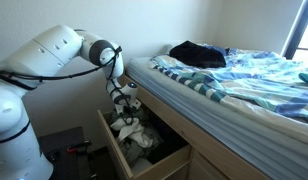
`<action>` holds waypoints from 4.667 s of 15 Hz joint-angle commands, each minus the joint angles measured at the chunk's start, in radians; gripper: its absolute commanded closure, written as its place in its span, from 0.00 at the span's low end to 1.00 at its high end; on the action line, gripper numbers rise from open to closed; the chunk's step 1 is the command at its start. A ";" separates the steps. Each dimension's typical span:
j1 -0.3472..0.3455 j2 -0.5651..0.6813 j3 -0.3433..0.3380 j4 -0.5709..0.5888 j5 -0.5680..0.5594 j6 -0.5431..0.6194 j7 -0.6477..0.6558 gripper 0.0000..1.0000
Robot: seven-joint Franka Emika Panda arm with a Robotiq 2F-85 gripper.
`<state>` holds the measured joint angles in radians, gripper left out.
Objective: Put the green cloth in the open drawer then close the drawer
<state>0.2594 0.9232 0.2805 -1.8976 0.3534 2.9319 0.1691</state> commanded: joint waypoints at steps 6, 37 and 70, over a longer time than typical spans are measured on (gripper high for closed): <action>0.019 -0.094 -0.022 -0.067 -0.047 -0.056 0.036 0.32; 0.152 -0.619 -0.042 -0.436 -0.118 -0.305 0.273 1.00; 0.022 -0.214 -0.091 -0.152 -0.143 -1.044 0.012 1.00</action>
<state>0.2582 0.7184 0.2039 -2.0367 0.2506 1.8612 0.2005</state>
